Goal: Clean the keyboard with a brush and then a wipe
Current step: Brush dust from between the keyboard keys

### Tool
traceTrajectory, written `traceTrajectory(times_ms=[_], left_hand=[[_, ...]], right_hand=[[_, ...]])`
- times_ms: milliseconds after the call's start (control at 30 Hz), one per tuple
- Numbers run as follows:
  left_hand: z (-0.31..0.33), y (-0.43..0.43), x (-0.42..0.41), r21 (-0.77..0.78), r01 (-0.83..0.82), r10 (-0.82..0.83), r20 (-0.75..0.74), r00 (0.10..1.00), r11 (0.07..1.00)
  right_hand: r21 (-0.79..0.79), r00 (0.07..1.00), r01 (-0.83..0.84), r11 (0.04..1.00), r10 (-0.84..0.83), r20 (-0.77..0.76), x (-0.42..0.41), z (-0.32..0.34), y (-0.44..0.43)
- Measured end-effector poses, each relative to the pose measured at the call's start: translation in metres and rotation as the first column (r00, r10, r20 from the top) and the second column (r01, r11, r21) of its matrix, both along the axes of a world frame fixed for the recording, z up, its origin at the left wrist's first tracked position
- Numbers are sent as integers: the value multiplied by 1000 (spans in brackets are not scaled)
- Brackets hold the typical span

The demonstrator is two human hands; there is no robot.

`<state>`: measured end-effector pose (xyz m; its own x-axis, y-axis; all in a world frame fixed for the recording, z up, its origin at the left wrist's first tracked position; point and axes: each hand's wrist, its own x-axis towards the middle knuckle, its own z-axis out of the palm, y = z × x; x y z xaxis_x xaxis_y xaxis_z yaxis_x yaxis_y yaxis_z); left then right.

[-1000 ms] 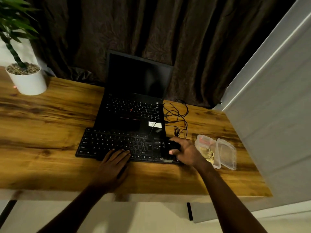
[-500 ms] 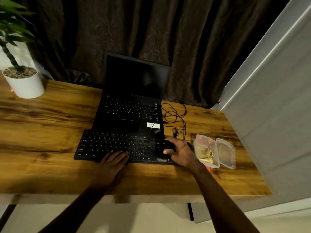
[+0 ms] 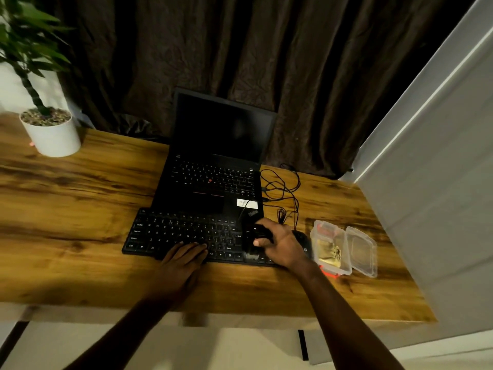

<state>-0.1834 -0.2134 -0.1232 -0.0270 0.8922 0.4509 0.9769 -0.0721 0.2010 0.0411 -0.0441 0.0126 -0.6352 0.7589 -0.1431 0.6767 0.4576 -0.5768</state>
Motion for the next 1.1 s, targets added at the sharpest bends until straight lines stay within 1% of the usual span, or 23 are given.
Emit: traceTrajectory(times_ms=[67, 133, 167, 300, 433, 500, 667, 767, 867, 1000, 1100], left_hand=[[-2, 0, -1, 8, 8, -8, -6, 1000, 1000], [-4, 0, -1, 12, 19, -19, -3, 1000, 1000], [-5, 0, -2, 8, 25, -25, -2, 1000, 1000], [-4, -1, -1, 4, 14, -14, -8, 1000, 1000], [0, -1, 1, 15, 9, -9, 8, 1000, 1000], [-1, -1, 0, 11, 6, -7, 17, 1000, 1000], [0, 0, 1, -6, 1, -1, 20, 1000, 1000], [0, -1, 2, -13, -6, 6, 21, 1000, 1000], [-2, 0, 0, -15, 1, -1, 12, 1000, 1000], [-3, -2, -1, -13, 3, -3, 11, 1000, 1000], [-4, -1, 0, -1, 5, -5, 11, 1000, 1000]], right_hand=[[67, 999, 53, 996, -53, -4, 3, 2, 5], [145, 998, 51, 988, -47, -28, 4, 2, 7], [147, 998, 40, 988, -33, -47, 3, 1, 7], [12, 992, 12, 1000, -11, -125, -4, 2, 2], [-21, 981, 28, 999, -31, -189, -8, 1, 1], [15, 982, 37, 999, -33, -187, -5, 2, 5], [140, 995, 94, 986, -88, -50, 7, 4, 24], [179, 997, 62, 982, -52, -55, -1, 5, 24], [164, 995, 12, 986, 5, -97, -14, 4, 17], [129, 989, 9, 992, 10, -147, -13, 2, 23], [148, 995, 36, 988, -21, -99, 1, 5, 34]])
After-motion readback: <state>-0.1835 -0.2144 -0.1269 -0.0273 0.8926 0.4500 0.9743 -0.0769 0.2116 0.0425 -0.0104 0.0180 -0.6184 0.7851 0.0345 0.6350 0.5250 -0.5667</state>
